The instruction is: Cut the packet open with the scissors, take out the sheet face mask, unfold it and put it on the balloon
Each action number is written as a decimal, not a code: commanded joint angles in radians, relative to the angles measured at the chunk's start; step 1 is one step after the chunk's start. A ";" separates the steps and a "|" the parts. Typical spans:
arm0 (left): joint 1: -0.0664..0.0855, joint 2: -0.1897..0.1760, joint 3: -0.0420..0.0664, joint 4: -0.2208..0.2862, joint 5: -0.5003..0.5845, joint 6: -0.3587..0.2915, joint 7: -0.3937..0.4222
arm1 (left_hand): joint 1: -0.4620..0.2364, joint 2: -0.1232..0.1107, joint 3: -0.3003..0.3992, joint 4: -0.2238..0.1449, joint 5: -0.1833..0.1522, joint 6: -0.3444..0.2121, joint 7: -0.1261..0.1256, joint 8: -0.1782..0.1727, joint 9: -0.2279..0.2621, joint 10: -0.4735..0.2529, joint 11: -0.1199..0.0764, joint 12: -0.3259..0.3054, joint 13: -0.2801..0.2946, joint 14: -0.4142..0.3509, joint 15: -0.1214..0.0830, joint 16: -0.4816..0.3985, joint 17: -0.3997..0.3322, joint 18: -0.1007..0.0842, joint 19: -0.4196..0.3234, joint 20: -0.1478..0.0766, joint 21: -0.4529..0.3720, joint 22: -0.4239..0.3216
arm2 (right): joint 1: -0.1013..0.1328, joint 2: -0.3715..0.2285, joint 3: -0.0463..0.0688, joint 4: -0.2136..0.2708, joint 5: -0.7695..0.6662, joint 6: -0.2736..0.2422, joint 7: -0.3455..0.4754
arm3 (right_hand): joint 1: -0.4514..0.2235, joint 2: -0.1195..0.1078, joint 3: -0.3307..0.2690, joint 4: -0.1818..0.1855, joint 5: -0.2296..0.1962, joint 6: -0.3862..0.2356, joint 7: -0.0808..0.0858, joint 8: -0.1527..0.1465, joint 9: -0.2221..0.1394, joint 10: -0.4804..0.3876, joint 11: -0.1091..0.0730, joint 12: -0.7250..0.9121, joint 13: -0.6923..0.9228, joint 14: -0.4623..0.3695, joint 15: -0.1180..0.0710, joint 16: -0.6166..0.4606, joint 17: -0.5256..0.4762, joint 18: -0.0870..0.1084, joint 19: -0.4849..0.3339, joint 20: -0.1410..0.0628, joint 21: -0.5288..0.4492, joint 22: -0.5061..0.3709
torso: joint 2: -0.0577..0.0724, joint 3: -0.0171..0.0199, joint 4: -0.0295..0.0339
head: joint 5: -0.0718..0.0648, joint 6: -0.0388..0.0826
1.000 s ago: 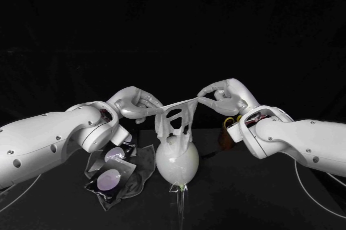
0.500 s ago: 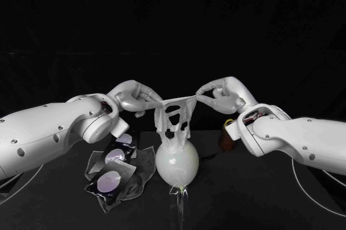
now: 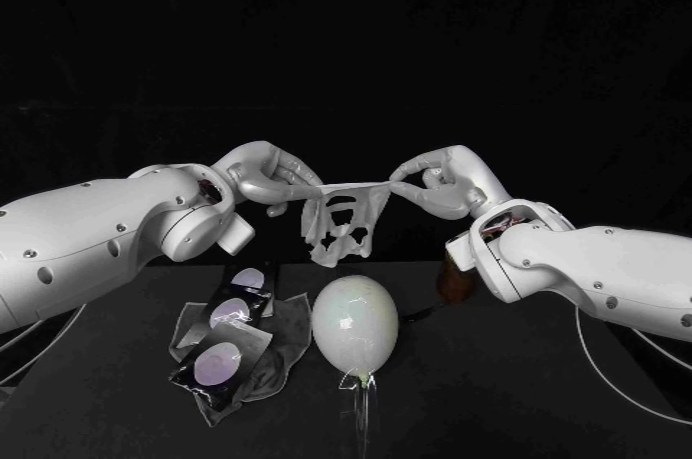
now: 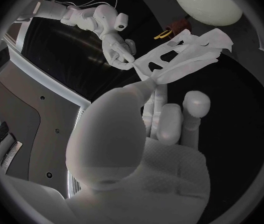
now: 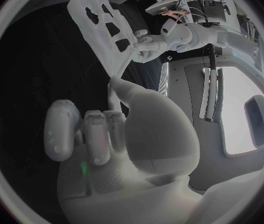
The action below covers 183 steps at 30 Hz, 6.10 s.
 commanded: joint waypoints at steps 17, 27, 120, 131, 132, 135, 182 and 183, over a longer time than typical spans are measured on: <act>0.026 0.105 0.003 -0.168 -0.083 0.144 0.003 | -0.032 0.004 0.055 -0.020 0.005 -0.009 0.002 0.003 0.138 0.000 0.007 -0.005 0.023 0.001 0.005 0.001 0.009 0.005 0.002 0.009 0.006 0.005 | 0.016 0.119 0.001 -0.187 0.010 0.041 0.021 | 0.006 0.005 0.005 0.000 0.005 0.009 -0.001 0.004 0.006 0.104 -0.003 0.005 0.263 0.104 -0.009 0.004 0.263 0.000 0.008 -0.001 0.006 0.194 | 0.009 0.0004 0.0004 | 0.002 -0.016; 0.020 0.132 0.000 -0.184 -0.084 0.171 -0.002 | -0.035 0.004 0.066 -0.028 0.005 -0.013 0.003 0.001 0.147 -0.003 0.008 -0.006 0.027 0.002 0.005 0.002 0.015 0.003 0.007 0.009 0.011 0.014 | 0.000 0.116 -0.003 -0.199 -0.002 0.083 -0.001 | 0.005 0.005 0.006 -0.001 0.005 0.009 -0.001 0.004 0.006 0.104 -0.003 0.005 0.263 0.104 -0.009 0.004 0.263 0.000 0.008 -0.001 0.005 0.193 | 0.008 0.0005 -0.0004 | -0.002 -0.033; -0.158 -0.119 -0.096 0.354 -0.254 0.246 -0.140 | -0.182 -0.116 -0.020 0.009 0.004 -0.168 0.041 -0.132 0.133 -0.129 0.051 -0.051 0.046 -0.060 0.042 -0.027 -0.095 0.019 -0.072 0.037 -0.061 -0.081 | -0.279 -0.247 -0.058 0.274 -0.152 0.180 -0.045 | -0.006 -0.004 0.011 -0.003 0.005 0.003 0.000 0.006 0.010 0.104 -0.002 0.005 0.263 0.104 -0.008 0.004 0.263 0.007 -0.008 -0.001 -0.027 0.184 | 0.008 0.0011 -0.0001 | -0.032 -0.116; -0.164 -0.128 -0.097 0.357 -0.267 0.264 -0.142 | -0.191 -0.135 -0.095 0.035 0.004 -0.153 0.044 -0.145 0.122 -0.130 0.055 -0.050 0.048 -0.060 0.048 -0.026 -0.091 0.020 -0.060 0.049 -0.070 -0.081 | -0.284 -0.246 -0.058 0.265 -0.168 0.201 -0.056 | -0.009 -0.006 0.011 -0.003 0.005 0.001 0.000 0.007 0.011 0.104 -0.002 0.005 0.263 0.104 -0.007 0.004 0.263 0.008 -0.010 -0.001 -0.032 0.183 | 0.007 0.0014 0.0002 | -0.030 -0.131; -0.164 -0.130 -0.097 0.358 -0.267 0.267 -0.141 | -0.188 -0.134 -0.100 0.037 0.004 -0.149 0.043 -0.145 0.121 -0.129 0.055 -0.050 0.049 -0.059 0.048 -0.027 -0.092 0.020 -0.057 0.049 -0.070 -0.080 | -0.284 -0.247 -0.058 0.264 -0.169 0.204 -0.058 | -0.009 -0.006 0.011 -0.003 0.005 0.001 0.000 0.007 0.011 0.104 -0.002 0.005 0.263 0.104 -0.007 0.004 0.263 0.008 -0.010 -0.001 -0.032 0.183 | 0.007 0.0013 -0.0002 | -0.030 -0.132; -0.165 -0.136 -0.097 0.363 -0.268 0.270 -0.135 | -0.183 -0.136 -0.115 0.040 0.004 -0.143 0.042 -0.147 0.119 -0.125 0.053 -0.048 0.050 -0.056 0.047 -0.025 -0.087 0.018 -0.049 0.049 -0.067 -0.074 | -0.286 -0.250 -0.058 0.261 -0.171 0.210 -0.062 | -0.010 -0.006 0.011 -0.003 0.005 0.000 0.000 0.007 0.012 0.104 -0.002 0.005 0.263 0.104 -0.007 0.004 0.263 0.009 -0.013 -0.001 -0.038 0.181 | 0.007 0.0009 -0.0003 | -0.030 -0.135; -0.172 -0.283 -0.096 0.356 -0.038 0.378 -0.017 | -0.036 -0.099 -0.236 0.082 0.005 -0.117 0.014 -0.197 0.053 -0.031 0.013 -0.035 0.064 0.002 0.010 -0.030 -0.020 0.004 0.036 0.016 -0.039 -0.013 | -0.279 -0.269 -0.059 0.188 -0.068 0.196 -0.075 | -0.051 -0.076 -0.157 0.064 0.008 -0.126 0.064 -0.093 -0.036 0.087 0.053 -0.054 0.232 0.104 0.039 0.004 0.263 0.032 -0.071 0.046 -0.171 0.140 | 0.009 0.0002 0.0006 | -0.022 -0.162; -0.172 -0.284 -0.096 0.356 -0.023 0.378 -0.011 | -0.038 -0.100 -0.240 0.084 0.005 -0.122 0.010 -0.201 0.051 -0.035 0.013 -0.035 0.065 0.002 0.010 -0.031 -0.021 0.004 0.036 0.015 -0.039 -0.013 | -0.277 -0.266 -0.059 0.185 -0.064 0.194 -0.073 | -0.049 -0.074 -0.156 0.065 0.009 -0.125 0.064 -0.093 -0.036 0.087 0.053 -0.053 0.233 0.104 0.039 0.004 0.263 0.032 -0.070 0.046 -0.169 0.141 | 0.010 0.0002 0.0000 | -0.021 -0.163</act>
